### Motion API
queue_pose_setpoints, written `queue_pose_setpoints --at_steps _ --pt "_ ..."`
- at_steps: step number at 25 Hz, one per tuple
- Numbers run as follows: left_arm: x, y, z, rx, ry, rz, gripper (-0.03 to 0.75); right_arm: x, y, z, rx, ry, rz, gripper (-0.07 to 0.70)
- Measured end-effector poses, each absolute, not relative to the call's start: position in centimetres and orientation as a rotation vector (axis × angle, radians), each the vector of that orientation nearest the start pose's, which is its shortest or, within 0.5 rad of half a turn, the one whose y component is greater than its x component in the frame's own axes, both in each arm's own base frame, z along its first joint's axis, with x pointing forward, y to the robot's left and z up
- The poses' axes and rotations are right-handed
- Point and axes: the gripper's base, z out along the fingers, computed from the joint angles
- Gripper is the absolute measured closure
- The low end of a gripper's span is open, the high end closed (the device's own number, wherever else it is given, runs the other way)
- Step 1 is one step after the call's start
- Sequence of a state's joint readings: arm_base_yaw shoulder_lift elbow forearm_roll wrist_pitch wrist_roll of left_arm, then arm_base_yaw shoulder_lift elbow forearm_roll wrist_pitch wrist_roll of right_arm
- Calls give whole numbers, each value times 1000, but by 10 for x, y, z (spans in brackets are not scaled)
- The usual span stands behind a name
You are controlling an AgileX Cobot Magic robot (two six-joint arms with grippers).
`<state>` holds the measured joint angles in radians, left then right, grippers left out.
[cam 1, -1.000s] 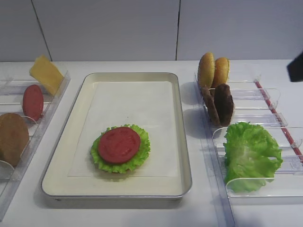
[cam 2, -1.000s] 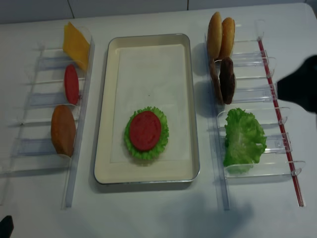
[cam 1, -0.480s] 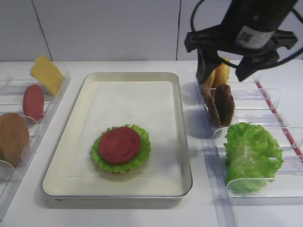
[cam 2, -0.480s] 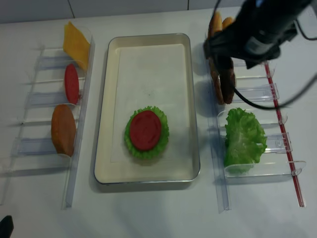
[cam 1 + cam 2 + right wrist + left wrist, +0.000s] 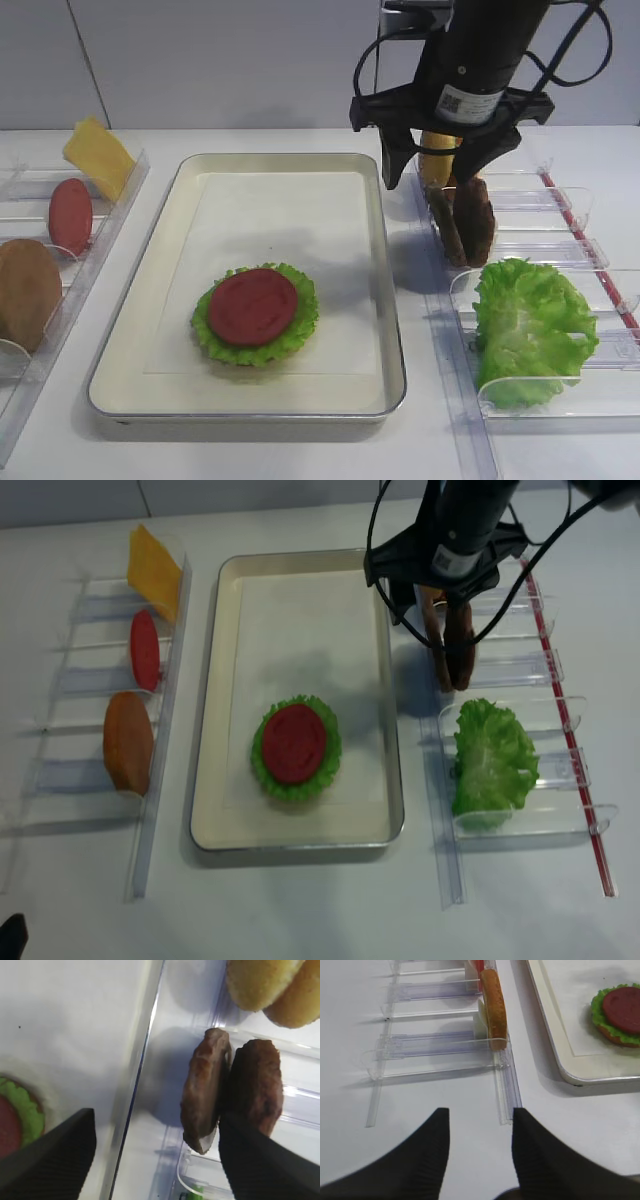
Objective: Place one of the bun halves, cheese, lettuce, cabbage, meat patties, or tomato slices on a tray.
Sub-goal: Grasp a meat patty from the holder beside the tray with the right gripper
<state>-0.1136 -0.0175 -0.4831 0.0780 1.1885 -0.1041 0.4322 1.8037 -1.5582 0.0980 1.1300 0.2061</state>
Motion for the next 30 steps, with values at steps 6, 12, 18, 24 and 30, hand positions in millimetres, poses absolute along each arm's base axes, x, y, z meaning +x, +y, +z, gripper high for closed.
queue_pose_setpoints --at_steps 6,12,18,24,30 --pt "-11 8 263 1 2169 -30 421 349 167 268 -288 2909 207 97" --pt "-11 8 263 1 2169 -30 421 356 168 250 -280 2942 158 106" --pt "-11 8 263 1 2169 -30 421 360 169 240 -270 2961 127 135" --pt "-11 8 263 1 2169 -30 421 362 168 236 -257 2966 103 304" --pt "-11 8 263 1 2169 -30 421 361 164 238 -275 2973 42 445"
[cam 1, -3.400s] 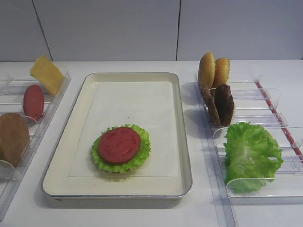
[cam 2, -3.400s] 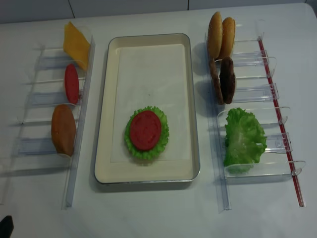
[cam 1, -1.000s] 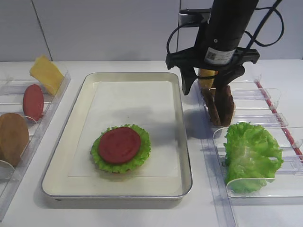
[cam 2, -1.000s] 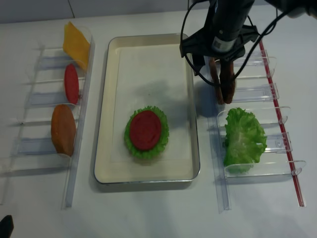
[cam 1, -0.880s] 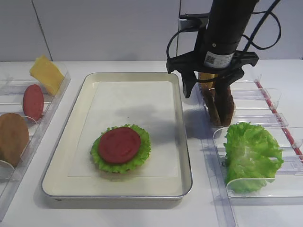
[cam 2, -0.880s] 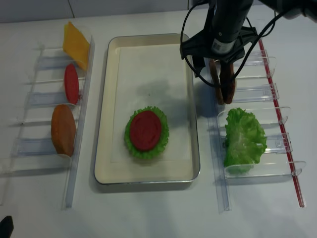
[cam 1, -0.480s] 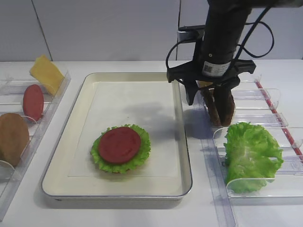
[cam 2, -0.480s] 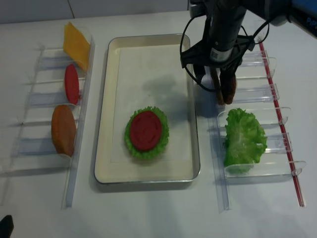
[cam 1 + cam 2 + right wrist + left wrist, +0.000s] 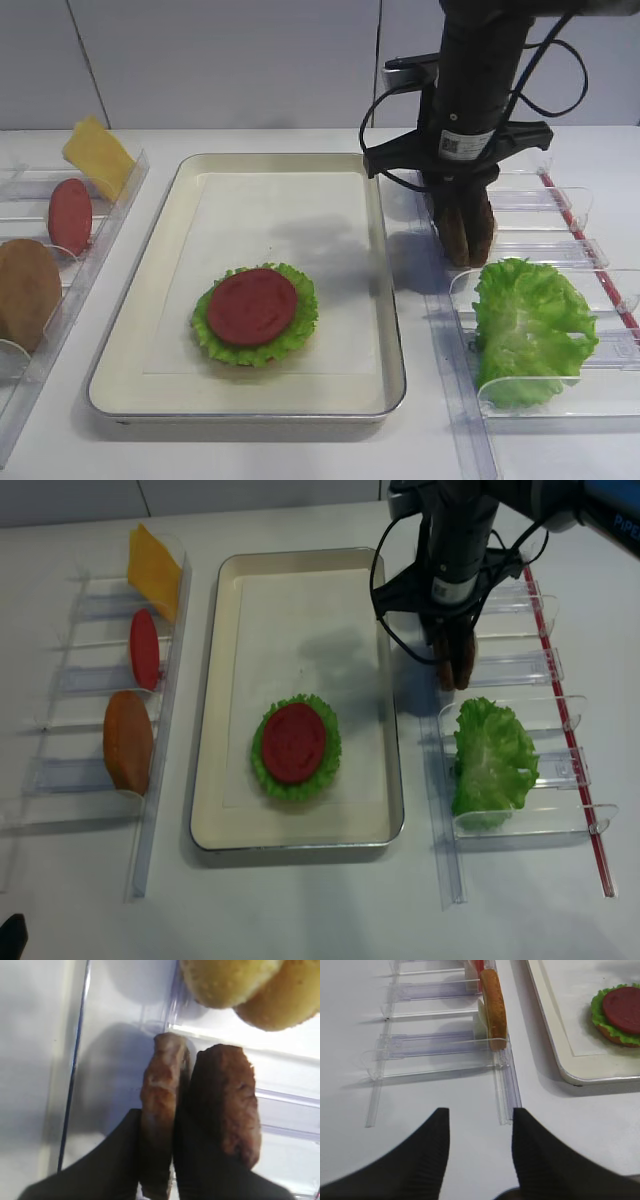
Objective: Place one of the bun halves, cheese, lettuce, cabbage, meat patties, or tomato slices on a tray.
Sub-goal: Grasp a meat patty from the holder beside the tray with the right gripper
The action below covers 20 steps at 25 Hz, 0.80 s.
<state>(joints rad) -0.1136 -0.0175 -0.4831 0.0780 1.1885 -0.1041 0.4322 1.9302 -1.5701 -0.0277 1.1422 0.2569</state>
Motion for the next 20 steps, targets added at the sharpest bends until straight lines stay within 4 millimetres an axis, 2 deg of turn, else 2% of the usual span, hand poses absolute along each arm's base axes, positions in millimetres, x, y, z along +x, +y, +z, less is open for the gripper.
queue_pose_setpoints --at_steps 4,13,20 --pt "-11 8 263 1 2169 -30 421 358 162 245 -275 2970 42 465" --pt "-11 8 263 1 2169 -30 421 341 156 282 -263 2924 83 471" --pt "-11 8 263 1 2169 -30 421 314 157 328 -296 2848 319 472"
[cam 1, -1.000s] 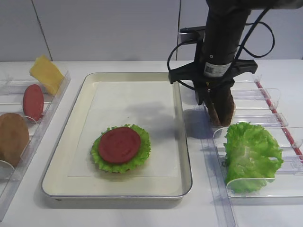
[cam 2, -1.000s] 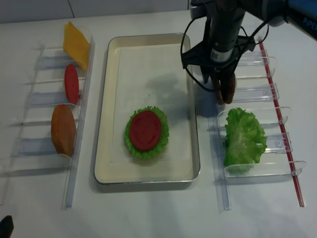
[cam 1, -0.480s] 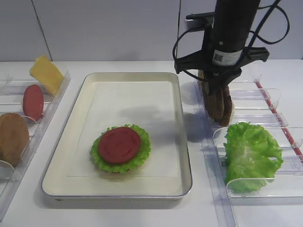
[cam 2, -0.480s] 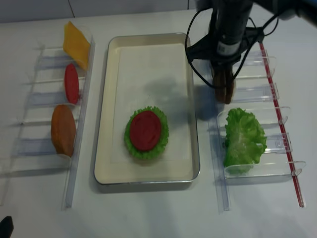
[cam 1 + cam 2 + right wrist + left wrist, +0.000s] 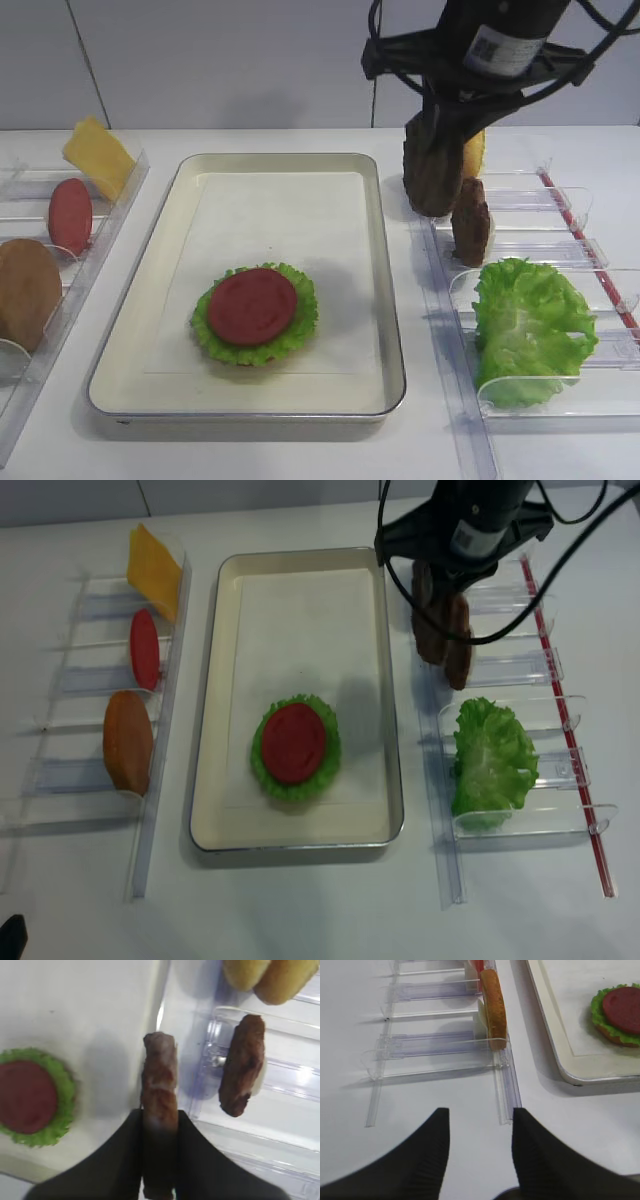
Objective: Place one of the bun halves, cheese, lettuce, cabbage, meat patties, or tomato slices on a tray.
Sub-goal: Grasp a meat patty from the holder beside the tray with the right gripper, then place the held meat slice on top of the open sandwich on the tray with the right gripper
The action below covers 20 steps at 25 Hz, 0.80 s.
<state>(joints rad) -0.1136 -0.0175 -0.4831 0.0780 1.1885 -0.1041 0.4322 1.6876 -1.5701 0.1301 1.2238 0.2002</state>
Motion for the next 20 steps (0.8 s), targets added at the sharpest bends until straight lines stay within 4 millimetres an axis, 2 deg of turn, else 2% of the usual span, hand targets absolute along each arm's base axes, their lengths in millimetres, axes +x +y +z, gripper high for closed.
queue_pose_setpoints --at_steps 4,10,15,20 --pt "-11 8 263 1 2169 -30 421 297 162 348 -379 2805 497 472" --pt "-11 8 263 1 2169 -30 421 289 175 352 -563 2750 734 472" --pt "-11 8 263 1 2169 -30 421 277 188 335 -735 2695 1009 472" --pt "-11 8 263 1 2169 -30 421 267 198 307 -771 2592 1291 472"
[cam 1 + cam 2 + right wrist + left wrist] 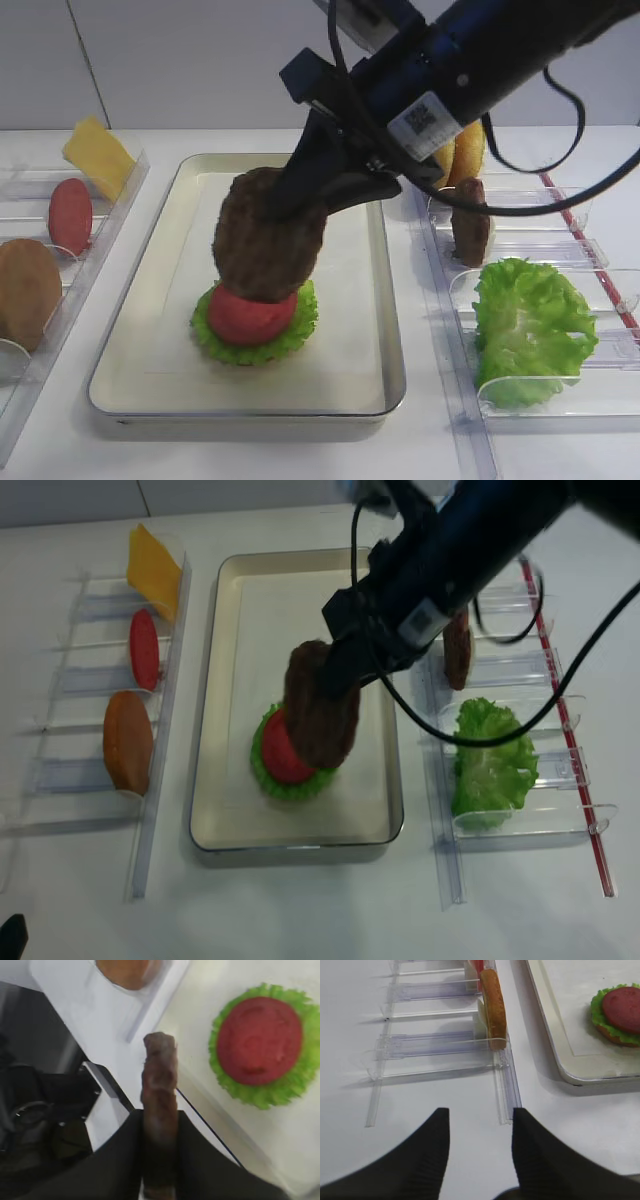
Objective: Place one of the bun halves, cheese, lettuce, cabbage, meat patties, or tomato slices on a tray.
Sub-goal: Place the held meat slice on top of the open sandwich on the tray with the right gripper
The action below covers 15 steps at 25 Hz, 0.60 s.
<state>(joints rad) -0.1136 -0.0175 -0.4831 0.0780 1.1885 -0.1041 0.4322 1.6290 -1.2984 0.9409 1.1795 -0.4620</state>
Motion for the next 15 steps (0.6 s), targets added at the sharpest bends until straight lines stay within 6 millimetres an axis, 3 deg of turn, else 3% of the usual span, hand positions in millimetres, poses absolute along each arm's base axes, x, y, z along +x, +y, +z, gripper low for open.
queue_pose_setpoints --at_steps 3,6,10,15 --pt "-11 8 263 1 2169 -30 421 264 203 292 -697 2475 1452 472" --pt "-11 8 263 1 2169 -30 421 264 204 276 -575 2407 1502 472" --pt "-11 8 263 1 2169 -30 421 266 201 257 -346 2413 1515 472" --pt "-11 8 263 1 2169 -30 421 272 203 234 -207 2462 1552 472"
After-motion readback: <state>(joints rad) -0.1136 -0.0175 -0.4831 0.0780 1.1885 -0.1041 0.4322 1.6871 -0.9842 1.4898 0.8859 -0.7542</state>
